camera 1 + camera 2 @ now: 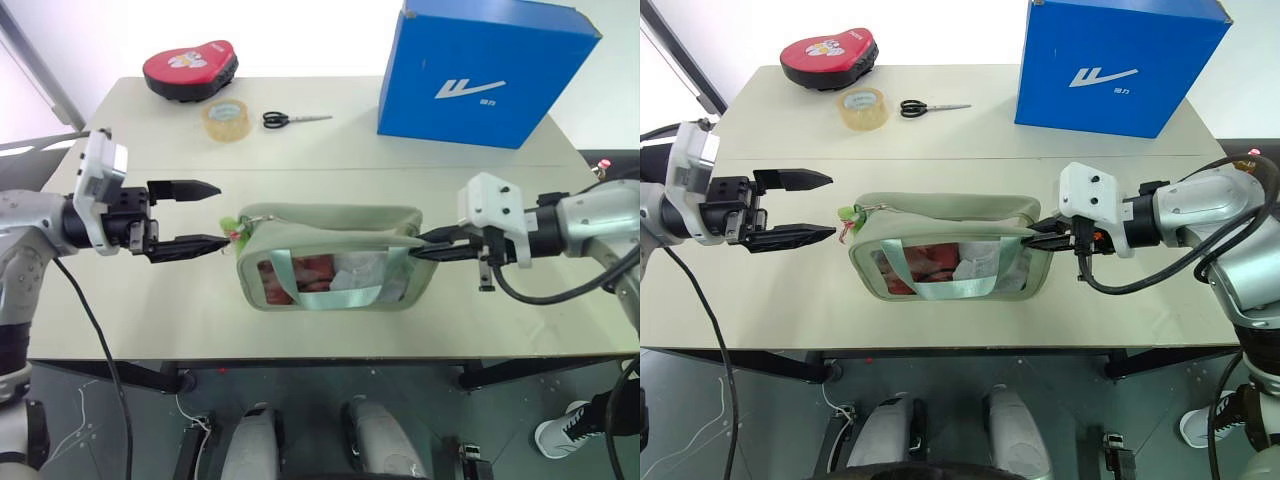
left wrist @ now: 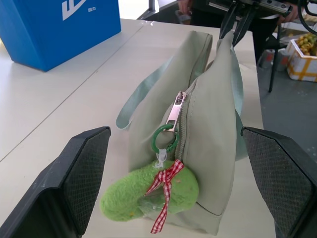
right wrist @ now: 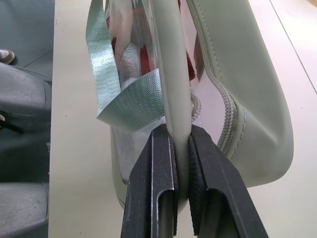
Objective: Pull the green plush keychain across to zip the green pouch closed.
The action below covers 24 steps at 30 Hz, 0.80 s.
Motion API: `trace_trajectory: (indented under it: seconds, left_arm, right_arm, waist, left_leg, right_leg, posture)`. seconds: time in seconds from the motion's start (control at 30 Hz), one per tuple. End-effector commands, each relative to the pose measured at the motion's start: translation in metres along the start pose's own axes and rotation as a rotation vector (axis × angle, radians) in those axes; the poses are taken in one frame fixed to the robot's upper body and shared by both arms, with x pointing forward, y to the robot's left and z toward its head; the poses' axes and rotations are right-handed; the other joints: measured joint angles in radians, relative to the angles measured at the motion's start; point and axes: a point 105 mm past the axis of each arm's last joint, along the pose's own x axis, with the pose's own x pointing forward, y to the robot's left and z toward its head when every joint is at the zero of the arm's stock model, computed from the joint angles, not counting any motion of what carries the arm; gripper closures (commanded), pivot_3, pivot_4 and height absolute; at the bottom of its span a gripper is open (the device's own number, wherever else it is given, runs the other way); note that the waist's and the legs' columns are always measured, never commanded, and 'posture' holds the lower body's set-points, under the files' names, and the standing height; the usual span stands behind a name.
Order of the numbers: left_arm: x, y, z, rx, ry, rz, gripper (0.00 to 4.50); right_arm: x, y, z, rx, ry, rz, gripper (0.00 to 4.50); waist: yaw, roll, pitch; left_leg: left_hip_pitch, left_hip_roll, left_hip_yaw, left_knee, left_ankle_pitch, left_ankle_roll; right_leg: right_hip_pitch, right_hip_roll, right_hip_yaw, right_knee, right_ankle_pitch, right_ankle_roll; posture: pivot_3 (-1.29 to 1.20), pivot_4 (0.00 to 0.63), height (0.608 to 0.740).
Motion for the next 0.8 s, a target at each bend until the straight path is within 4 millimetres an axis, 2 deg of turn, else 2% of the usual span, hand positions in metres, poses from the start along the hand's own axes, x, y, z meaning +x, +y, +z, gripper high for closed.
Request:
trace_trajectory:
  seconds: [0.03,0.2,0.37,0.4,0.43,0.53,0.8]
  left_arm:
    - [-0.008,-0.002,0.002,0.036,0.042,0.000,0.00]
    - [-0.016,-0.006,-0.022,0.032,0.180,-0.023,0.00]
    - [-0.019,0.001,-0.050,0.060,0.290,0.007,0.00]
    - [-0.018,0.004,-0.052,0.056,0.287,0.022,0.00]
    - [-0.016,0.007,-0.051,0.056,0.271,0.037,0.25]
    - [-0.012,0.015,-0.050,0.070,0.249,0.069,1.29]
    - [-0.007,0.025,-0.054,0.100,0.239,0.100,1.29]
  right_arm:
    - [-0.006,-0.006,0.008,-0.035,-0.010,-0.040,4.48]
    - [-0.005,-0.004,0.008,-0.036,-0.012,-0.032,4.48]
    - [-0.004,-0.002,0.008,-0.037,-0.015,-0.033,4.48]
    - [-0.004,-0.002,0.009,-0.037,-0.018,-0.032,4.48]
    - [-0.004,-0.001,0.009,-0.037,-0.023,-0.029,4.50]
    - [-0.003,-0.001,0.009,-0.037,-0.019,-0.029,4.50]
    - [-0.003,0.000,0.009,-0.036,-0.020,-0.026,4.50]
  waist:
    - [-0.001,0.000,0.000]
    - [-0.001,0.000,0.000]
    - [0.000,0.000,0.000]
    - [0.000,0.000,0.000]
    - [0.000,0.000,0.000]
    - [0.000,0.000,0.000]
    - [0.000,0.000,0.000]
  left_leg:
    - [0.000,0.000,0.000,0.000,0.000,0.000]
    - [0.000,0.000,0.000,0.000,0.000,0.000]
    - [0.000,0.000,0.001,0.000,0.000,0.000]
    - [0.000,0.000,0.001,0.000,0.000,0.000]
    - [0.000,0.000,0.001,0.000,0.000,0.000]
    - [0.000,0.000,0.001,0.000,0.000,0.000]
    - [0.000,0.000,0.001,0.000,0.000,0.000]
  right_leg:
    - [0.000,0.000,0.000,0.000,0.000,0.000]
    - [0.000,0.000,0.000,0.000,0.000,0.000]
    - [0.000,0.000,0.000,0.000,0.000,0.000]
    - [0.000,0.000,0.000,0.000,0.000,0.000]
    - [0.000,0.000,0.000,0.000,0.000,0.000]
    - [0.000,0.000,0.000,0.000,0.000,0.000]
    - [0.000,0.000,0.000,0.000,0.000,0.000]
  posture:
    - [0.00,0.150,0.737]
    - [0.00,0.150,0.737]
    - [0.00,0.150,0.737]
    - [0.00,0.150,0.737]
    - [0.00,0.150,0.737]
    - [0.00,0.150,0.737]
    - [0.00,0.150,0.737]
